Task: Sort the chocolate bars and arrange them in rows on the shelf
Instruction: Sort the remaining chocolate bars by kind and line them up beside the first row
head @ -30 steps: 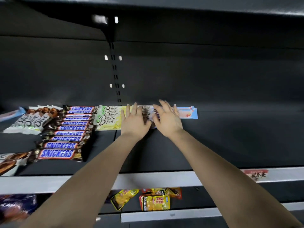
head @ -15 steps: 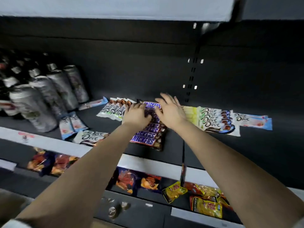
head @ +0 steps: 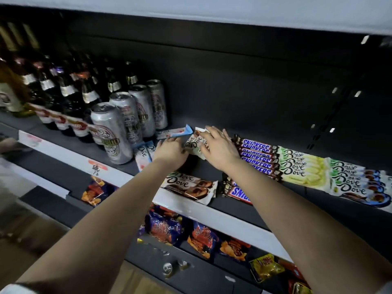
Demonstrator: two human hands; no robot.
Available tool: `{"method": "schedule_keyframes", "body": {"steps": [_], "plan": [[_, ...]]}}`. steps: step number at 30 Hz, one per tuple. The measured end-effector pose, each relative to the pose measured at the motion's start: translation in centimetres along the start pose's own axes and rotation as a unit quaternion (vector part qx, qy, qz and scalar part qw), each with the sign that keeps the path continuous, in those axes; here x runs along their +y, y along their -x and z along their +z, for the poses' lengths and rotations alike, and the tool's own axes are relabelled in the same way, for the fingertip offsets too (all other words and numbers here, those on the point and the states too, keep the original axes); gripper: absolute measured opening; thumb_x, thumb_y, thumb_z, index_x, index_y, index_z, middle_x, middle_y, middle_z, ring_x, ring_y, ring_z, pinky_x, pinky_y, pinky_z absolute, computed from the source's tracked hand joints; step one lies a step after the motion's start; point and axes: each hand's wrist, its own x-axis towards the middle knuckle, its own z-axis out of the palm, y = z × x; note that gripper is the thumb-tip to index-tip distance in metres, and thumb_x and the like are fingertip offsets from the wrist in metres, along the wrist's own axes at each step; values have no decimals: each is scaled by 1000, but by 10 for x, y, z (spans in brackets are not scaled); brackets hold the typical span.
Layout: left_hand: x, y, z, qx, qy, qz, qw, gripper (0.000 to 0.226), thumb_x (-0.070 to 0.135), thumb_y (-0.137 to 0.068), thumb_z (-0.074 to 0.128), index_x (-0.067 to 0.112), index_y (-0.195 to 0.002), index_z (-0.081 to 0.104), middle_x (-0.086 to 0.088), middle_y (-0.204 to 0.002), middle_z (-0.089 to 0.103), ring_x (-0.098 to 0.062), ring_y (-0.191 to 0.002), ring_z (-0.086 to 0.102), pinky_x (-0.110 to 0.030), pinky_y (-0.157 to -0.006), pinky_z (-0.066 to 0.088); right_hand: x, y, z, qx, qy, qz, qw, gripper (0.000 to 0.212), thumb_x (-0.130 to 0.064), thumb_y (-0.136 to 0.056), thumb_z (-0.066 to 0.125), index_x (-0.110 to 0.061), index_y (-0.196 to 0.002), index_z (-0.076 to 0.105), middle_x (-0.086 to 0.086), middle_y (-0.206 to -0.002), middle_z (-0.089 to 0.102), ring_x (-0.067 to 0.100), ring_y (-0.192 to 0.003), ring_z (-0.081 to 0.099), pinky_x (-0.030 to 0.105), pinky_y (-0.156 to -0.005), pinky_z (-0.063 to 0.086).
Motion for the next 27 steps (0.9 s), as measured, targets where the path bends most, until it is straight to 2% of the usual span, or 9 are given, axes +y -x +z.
{"method": "schedule_keyframes", "body": {"steps": [4,10,12,15,17,20,22,24,27], "plan": [[-41,-2,-5,-20,52,-13,998,54,14,-86,44,17,-140,39,-14,-140,46,-31,-128,42,-42,-105,37,-35,-19,19,-19,-8,-19,1000,45,-32,-97,36,-16,-139,39,2,-151,27,21,-140,19,36,-115,5],[-85,1,-4,-70,49,24,996,48,12,-88,51,5,-134,44,-18,-135,48,-32,-126,44,-36,-104,35,-82,-28,49,-45,-26,-55,997,47,-33,-96,42,-13,-138,41,6,-145,40,21,-138,26,35,-117,7],[-93,0,-3,-80,45,33,995,54,10,-83,58,1,-134,42,-19,-136,47,-31,-127,42,-34,-105,33,-89,-28,56,-75,-25,-57,995,46,-33,-93,46,-12,-134,46,9,-136,50,25,-131,36,35,-115,18],[-97,3,-2,-72,42,47,995,66,9,-82,62,-1,-140,32,-18,-146,35,-27,-138,28,-29,-111,22,-89,-29,55,-113,-57,-27,992,42,-40,-91,50,-13,-124,56,9,-119,58,27,-114,50,39,-97,41],[-101,4,3,-52,34,65,996,62,12,-85,58,0,-140,33,-16,-149,31,-25,-141,23,-29,-113,18,-91,-30,50,-140,-72,-20,987,46,-47,-87,55,-16,-122,58,7,-111,59,25,-104,53,40,-87,47],[-109,4,11,-41,32,76,996,59,17,-88,56,0,-140,33,-15,-150,30,-25,-142,19,-30,-114,17,-98,-34,43,-167,-72,-21,983,43,-44,-84,62,-17,-117,62,7,-100,57,23,-90,55,37,-80,48],[-111,4,13,-32,29,81,996,58,18,-90,54,0,-140,31,-15,-150,30,-26,-143,18,-30,-115,16,-104,-39,39,-188,-67,-15,980,45,-39,-83,65,-16,-122,59,10,-99,59,23,-90,55,34,-80,47],[-110,5,14,-24,33,84,996,57,17,-90,53,0,-140,31,-16,-149,31,-27,-142,19,-30,-115,16,-109,-42,37,-210,-92,18,973,57,-34,-81,68,-15,-131,50,11,-99,64,24,-91,58,33,-80,47],[-110,5,14,-17,38,85,996,58,15,-88,55,2,-141,32,-15,-149,31,-26,-142,18,-30,-116,15,-116,-44,36,-224,-132,73,963,64,-23,-79,69,-5,-135,43,11,-112,63,26,-101,57,32,-87,46]]}}
